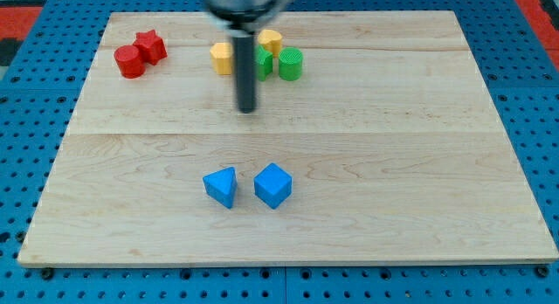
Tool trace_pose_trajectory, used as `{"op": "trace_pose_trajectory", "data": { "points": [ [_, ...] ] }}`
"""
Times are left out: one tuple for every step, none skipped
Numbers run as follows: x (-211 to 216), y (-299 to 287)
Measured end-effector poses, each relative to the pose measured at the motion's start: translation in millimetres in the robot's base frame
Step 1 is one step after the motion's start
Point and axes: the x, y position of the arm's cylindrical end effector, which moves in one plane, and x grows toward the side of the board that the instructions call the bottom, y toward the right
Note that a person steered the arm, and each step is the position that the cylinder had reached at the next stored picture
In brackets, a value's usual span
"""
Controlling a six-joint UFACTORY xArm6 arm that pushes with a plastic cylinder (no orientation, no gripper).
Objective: Push the yellow hexagon towards the green star
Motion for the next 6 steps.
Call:
{"op": "trace_pose_trajectory", "data": {
  "points": [
    [-52,-48],
    [-101,-84],
    [-110,12],
    [-77,90],
    [-89,3],
    [-81,-44]
  ]
}}
